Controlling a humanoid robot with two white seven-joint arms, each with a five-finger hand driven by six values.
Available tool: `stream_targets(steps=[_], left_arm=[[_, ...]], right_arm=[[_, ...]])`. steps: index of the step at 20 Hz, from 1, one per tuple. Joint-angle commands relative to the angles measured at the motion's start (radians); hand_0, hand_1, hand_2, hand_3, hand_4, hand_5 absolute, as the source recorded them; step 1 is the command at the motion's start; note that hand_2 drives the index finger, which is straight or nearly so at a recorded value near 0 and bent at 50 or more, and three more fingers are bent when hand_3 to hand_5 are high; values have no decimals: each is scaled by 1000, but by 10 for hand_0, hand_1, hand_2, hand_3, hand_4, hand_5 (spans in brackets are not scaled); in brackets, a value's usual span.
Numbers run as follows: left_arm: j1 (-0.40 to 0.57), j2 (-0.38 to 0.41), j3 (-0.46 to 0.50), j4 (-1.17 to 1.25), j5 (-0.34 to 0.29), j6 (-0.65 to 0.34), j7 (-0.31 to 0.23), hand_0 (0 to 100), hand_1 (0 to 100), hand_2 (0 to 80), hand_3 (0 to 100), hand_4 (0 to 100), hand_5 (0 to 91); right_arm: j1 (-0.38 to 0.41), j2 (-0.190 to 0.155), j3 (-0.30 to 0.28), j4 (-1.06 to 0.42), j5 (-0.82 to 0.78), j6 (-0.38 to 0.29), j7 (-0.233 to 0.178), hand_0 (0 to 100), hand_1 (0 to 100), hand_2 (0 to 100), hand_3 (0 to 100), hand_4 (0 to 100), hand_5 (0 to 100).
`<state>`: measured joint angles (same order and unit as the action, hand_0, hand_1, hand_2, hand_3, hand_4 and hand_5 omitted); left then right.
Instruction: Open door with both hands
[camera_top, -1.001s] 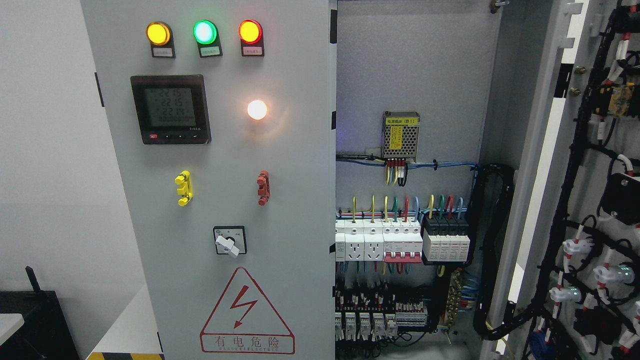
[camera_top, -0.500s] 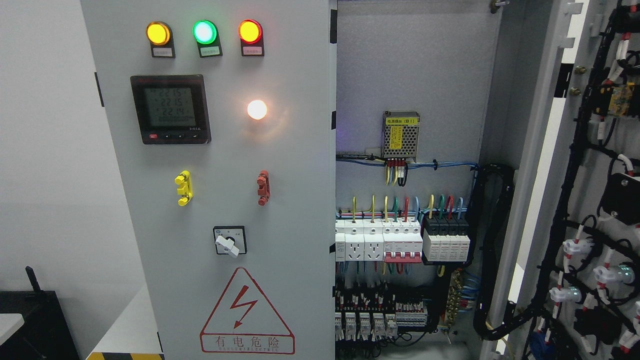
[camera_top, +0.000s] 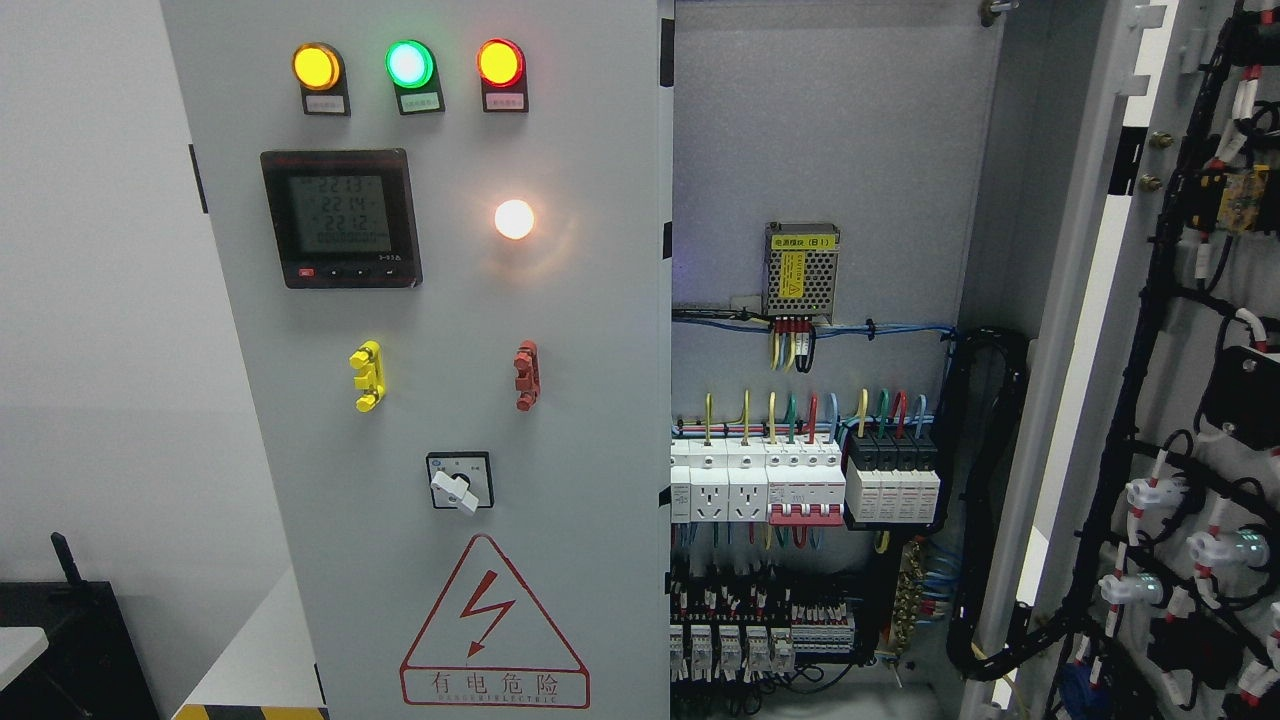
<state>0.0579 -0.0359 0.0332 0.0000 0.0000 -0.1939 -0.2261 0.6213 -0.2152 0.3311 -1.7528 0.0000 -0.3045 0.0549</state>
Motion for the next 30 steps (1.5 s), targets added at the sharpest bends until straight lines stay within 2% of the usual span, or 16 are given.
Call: stream_targets(steps=[1, 3, 8, 18, 25, 30], left_arm=[[0, -1, 2, 15, -29, 1, 1, 0, 0, 0, 0, 0, 0], [0, -1, 2, 15, -29, 1, 1, 0, 0, 0, 0, 0, 0], [0, -1, 2, 15, -29, 1, 1, 0, 0, 0, 0, 0, 0], [0, 1, 2, 15, -29, 1, 1, 0, 0, 0, 0, 0, 0], [0, -1, 2, 15, -29, 1, 1, 0, 0, 0, 0, 0, 0], [0, 1, 2, 15, -29, 1, 1, 0, 0, 0, 0, 0, 0]], right_arm=[[-63, 16, -41, -112, -46, -8, -1, 381, 0, 0, 0, 0, 0], [-97, 36, -53, -134, -86, -8, -1, 381, 0, 0, 0, 0, 0], [-164, 60, -67, -159, -92, -10, 0, 381, 0, 0, 0, 0, 0], [-318, 62, -81, -142, -92, 5, -1, 382, 0, 0, 0, 0, 0], [-397, 69, -81, -140, -97, 93, 2, 381, 0, 0, 0, 0, 0], [-460, 96, -75, -139, -97, 160, 2, 382, 0, 0, 0, 0, 0]])
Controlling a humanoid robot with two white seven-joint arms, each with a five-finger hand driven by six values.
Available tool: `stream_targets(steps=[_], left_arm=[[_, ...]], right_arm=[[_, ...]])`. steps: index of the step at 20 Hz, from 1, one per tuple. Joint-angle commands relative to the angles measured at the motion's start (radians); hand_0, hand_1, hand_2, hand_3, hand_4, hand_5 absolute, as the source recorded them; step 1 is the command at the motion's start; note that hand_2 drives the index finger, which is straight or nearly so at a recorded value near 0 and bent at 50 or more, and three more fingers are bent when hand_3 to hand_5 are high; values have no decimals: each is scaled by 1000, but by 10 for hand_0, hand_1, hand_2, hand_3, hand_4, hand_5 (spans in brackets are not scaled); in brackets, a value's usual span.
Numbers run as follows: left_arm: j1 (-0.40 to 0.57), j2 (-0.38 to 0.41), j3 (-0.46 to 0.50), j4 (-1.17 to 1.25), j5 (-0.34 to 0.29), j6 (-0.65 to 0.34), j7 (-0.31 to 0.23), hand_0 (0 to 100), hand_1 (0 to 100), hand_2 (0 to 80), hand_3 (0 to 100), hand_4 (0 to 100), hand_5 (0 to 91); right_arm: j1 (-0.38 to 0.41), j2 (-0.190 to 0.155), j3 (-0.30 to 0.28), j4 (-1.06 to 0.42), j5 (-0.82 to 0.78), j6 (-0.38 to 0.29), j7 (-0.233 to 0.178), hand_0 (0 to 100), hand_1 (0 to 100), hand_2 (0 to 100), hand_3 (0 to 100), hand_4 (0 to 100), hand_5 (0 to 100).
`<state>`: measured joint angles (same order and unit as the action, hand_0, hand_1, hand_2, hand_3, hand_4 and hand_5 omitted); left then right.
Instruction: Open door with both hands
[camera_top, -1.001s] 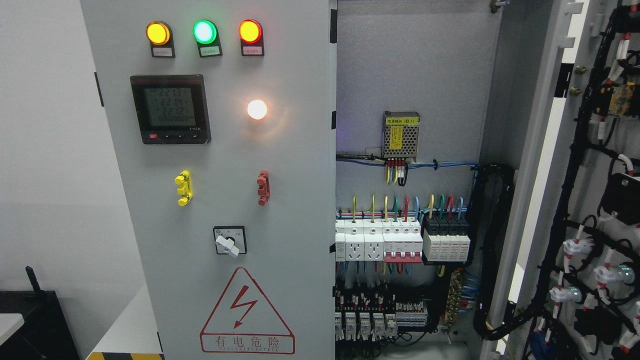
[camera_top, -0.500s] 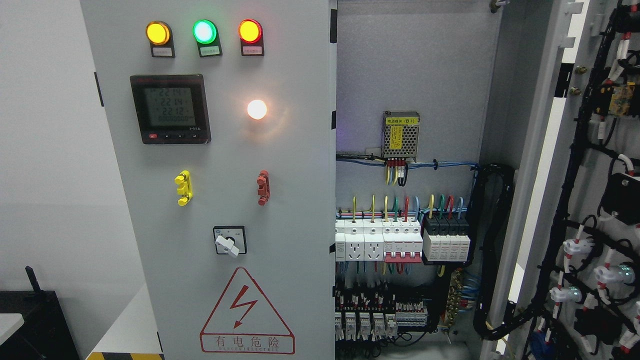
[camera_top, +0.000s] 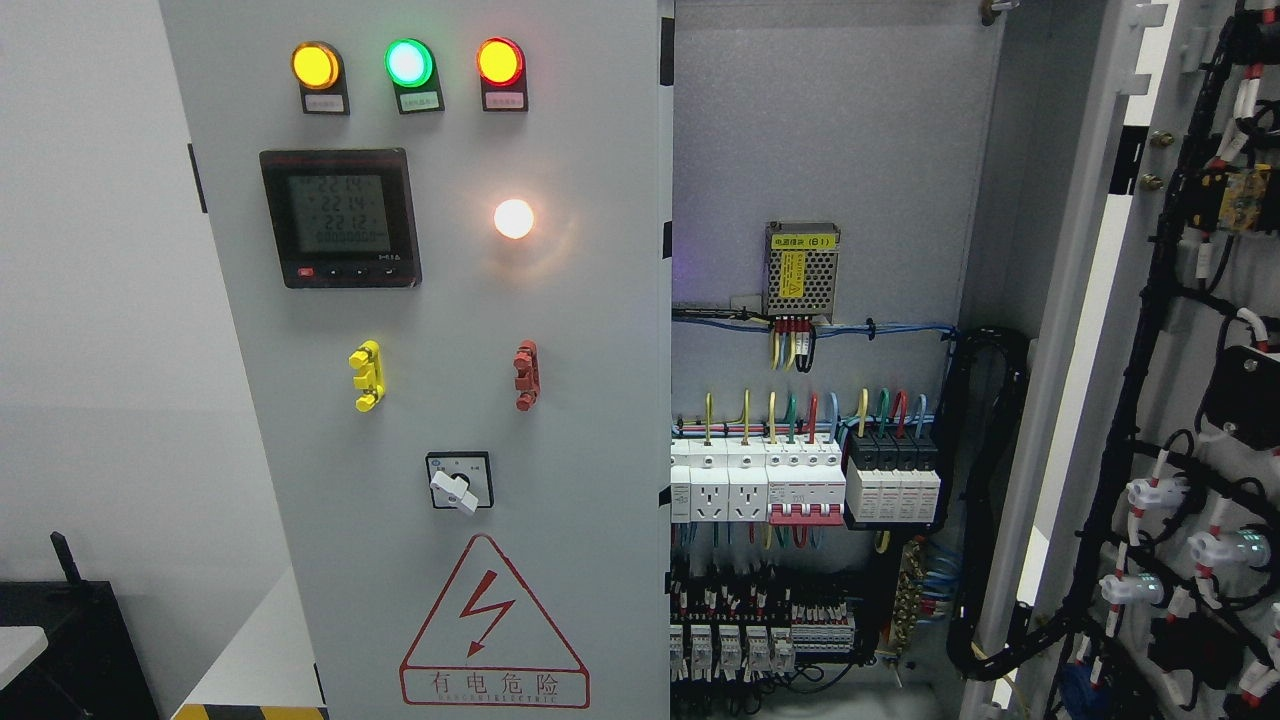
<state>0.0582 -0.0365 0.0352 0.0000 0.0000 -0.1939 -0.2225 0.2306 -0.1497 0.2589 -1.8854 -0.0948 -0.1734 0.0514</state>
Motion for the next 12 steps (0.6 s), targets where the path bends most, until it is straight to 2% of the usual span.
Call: stream_targets(steps=[1, 9, 12], left_arm=[[-1, 0, 0, 15, -29, 1, -3, 0, 0, 0, 0, 0, 0], [0, 0, 0, 15, -29, 1, -3, 0, 0, 0, 0, 0, 0], [0, 1, 0, 15, -29, 1, -5, 0, 0, 0, 0, 0, 0]], right_arm=[[-82, 36, -1, -3, -2, 34, 5, 382, 0, 0, 0, 0, 0], [-152, 44, 13, 17, -2, 75, 5, 382, 0, 0, 0, 0, 0], [-181, 56, 17, 17, -2, 141, 5, 382, 0, 0, 0, 0, 0]])
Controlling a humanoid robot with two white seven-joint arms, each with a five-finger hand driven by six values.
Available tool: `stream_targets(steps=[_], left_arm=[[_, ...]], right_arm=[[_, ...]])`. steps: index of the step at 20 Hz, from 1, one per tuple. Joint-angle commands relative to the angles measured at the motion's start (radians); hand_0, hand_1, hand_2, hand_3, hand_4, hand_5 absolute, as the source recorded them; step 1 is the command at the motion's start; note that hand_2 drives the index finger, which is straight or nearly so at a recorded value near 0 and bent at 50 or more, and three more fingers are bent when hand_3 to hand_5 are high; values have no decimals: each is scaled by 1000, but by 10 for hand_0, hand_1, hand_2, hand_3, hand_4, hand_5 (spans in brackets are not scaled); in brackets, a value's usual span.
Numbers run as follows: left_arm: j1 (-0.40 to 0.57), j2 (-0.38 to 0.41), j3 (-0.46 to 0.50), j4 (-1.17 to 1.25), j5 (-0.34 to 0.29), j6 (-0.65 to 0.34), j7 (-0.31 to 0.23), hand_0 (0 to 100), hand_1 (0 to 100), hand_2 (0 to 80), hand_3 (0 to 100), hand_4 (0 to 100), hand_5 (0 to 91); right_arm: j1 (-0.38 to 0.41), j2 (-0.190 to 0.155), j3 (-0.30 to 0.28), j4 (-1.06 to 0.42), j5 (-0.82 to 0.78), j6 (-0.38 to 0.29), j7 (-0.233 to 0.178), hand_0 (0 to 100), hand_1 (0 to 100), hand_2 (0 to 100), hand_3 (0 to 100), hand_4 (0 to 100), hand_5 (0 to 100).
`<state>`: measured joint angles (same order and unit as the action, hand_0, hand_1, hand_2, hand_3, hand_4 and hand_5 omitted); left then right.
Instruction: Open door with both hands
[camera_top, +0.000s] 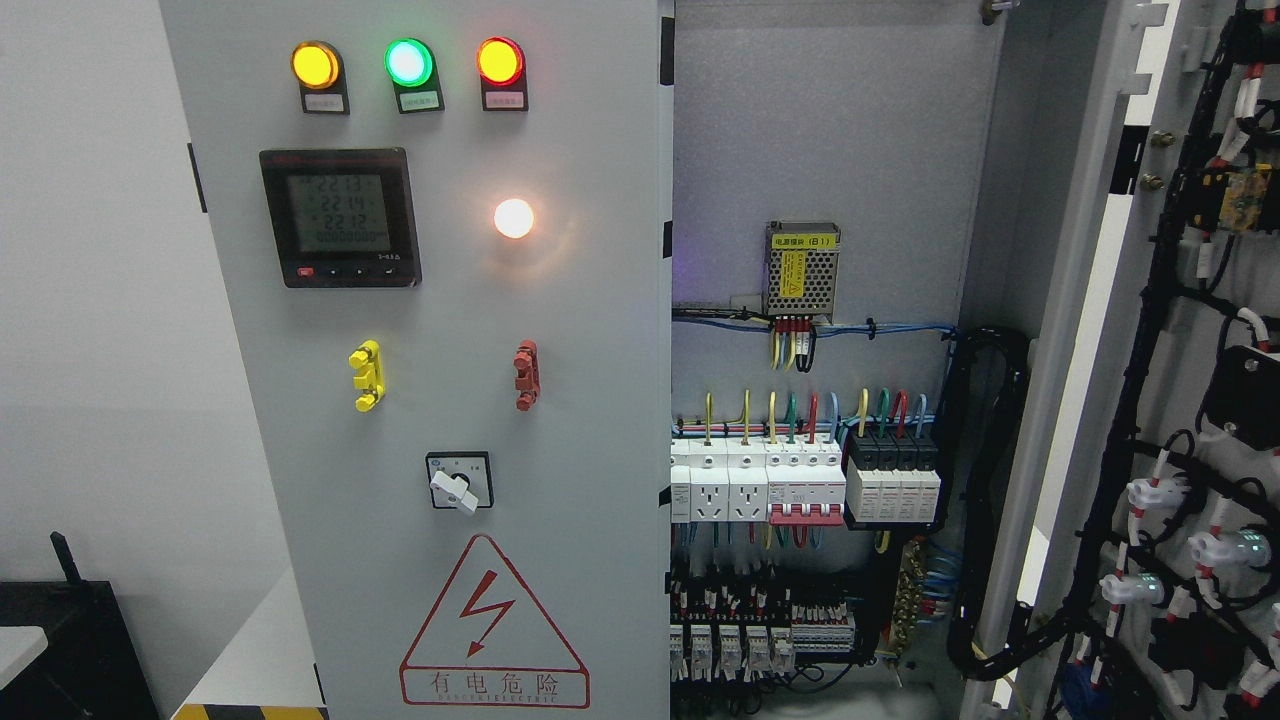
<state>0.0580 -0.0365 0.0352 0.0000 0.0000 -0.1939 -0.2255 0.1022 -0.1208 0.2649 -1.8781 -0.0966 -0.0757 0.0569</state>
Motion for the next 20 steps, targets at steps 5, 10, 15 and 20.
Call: stream_targets(steps=[5, 10, 15, 20], left_arm=[[0, 0, 0, 15, -29, 1, 0, 0, 0, 0, 0, 0, 0], [0, 0, 0, 15, -29, 1, 0, 0, 0, 0, 0, 0, 0], [0, 0, 0, 15, -29, 1, -2, 0, 0, 0, 0, 0, 0], [-1, 0, 0, 15, -29, 1, 0, 0, 0, 0, 0, 0, 0]], right_arm=[[-97, 39, 14, 17, 0, 99, 0, 382, 0, 0, 0, 0, 0], [-142, 59, 14, 37, 0, 126, 0, 381, 0, 0, 0, 0, 0], [-191, 88, 14, 62, -2, 165, 0, 381, 0, 0, 0, 0, 0], [-220, 90, 25, 99, -3, 175, 0, 381, 0, 0, 0, 0, 0]])
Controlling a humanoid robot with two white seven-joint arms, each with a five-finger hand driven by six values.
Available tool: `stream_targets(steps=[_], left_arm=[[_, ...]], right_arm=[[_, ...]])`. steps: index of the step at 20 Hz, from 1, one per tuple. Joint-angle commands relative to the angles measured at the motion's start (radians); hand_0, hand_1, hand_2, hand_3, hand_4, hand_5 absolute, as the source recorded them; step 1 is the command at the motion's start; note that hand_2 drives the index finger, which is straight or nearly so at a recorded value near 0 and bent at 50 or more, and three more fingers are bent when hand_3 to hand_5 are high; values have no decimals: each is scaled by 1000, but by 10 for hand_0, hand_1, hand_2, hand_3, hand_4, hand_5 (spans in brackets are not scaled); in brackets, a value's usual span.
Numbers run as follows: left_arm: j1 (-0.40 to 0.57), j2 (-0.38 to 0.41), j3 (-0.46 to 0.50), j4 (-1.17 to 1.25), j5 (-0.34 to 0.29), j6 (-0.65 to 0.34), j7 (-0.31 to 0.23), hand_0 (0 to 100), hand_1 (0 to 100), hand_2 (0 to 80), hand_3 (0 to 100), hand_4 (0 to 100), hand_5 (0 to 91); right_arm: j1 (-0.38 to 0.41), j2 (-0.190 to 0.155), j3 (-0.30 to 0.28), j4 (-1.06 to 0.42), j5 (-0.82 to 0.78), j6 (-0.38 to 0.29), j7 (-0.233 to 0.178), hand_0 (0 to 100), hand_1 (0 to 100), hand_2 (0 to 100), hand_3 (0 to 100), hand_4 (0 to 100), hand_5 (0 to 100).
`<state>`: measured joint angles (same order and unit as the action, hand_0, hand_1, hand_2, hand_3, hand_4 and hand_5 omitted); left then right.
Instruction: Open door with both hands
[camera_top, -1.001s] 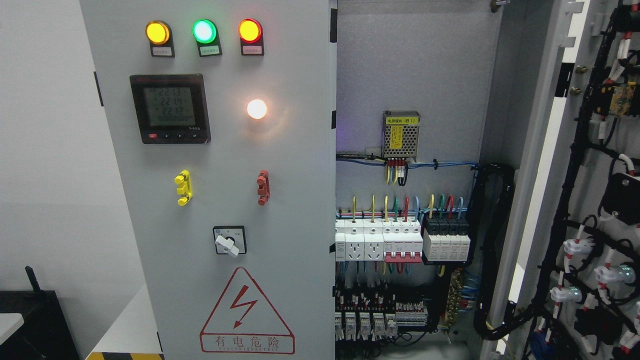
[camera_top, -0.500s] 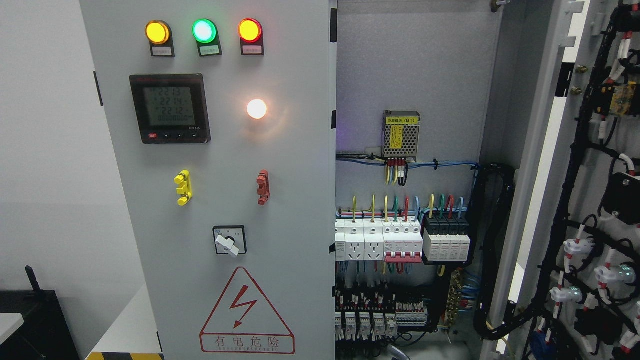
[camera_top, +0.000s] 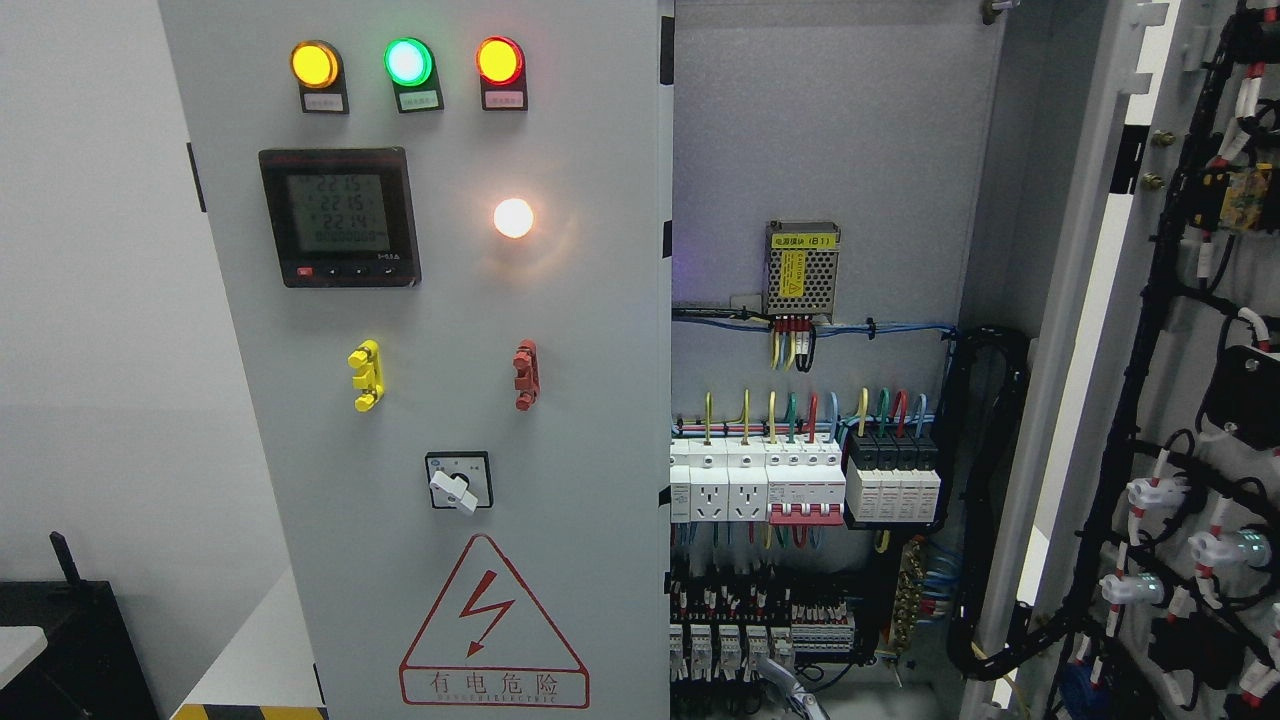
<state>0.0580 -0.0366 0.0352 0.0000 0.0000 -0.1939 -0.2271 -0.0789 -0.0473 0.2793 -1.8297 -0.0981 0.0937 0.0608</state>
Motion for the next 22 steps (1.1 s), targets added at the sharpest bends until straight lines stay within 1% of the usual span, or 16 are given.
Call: stream_targets(steps=[1, 6, 10, 12, 14, 18, 22], left_arm=[[-1, 1, 0, 15, -29, 1, 0, 0, 0, 0, 0, 0, 0], [0, 1, 0, 15, -29, 1, 0, 0, 0, 0, 0, 0, 0], [0, 0, 0, 15, -29, 1, 2, 0, 0, 0, 0, 0, 0], [-1, 0, 0, 15, -29, 1, 2, 0, 0, 0, 0, 0, 0], [0, 1, 0, 15, -29, 1, 2, 0, 0, 0, 0, 0, 0], [0, 0, 0, 15, -29, 1, 2, 0, 0, 0, 0, 0, 0], [0, 1, 0, 15, -29, 1, 2, 0, 0, 0, 0, 0, 0]], right_arm=[[-42, 23, 12, 58, -2, 6, -4, 381, 0, 0, 0, 0, 0], [-74, 37, 20, 89, -2, 9, -4, 381, 0, 0, 0, 0, 0], [-96, 37, 21, 118, -20, 11, -3, 381, 0, 0, 0, 0, 0], [-114, 38, 20, 136, -52, 50, -3, 381, 0, 0, 0, 0, 0], [-134, 38, 20, 148, -63, 63, -3, 380, 0, 0, 0, 0, 0], [-163, 44, 27, 171, -63, 64, -3, 381, 0, 0, 0, 0, 0], [-189, 43, 29, 200, -65, 66, 2, 381, 0, 0, 0, 0, 0]])
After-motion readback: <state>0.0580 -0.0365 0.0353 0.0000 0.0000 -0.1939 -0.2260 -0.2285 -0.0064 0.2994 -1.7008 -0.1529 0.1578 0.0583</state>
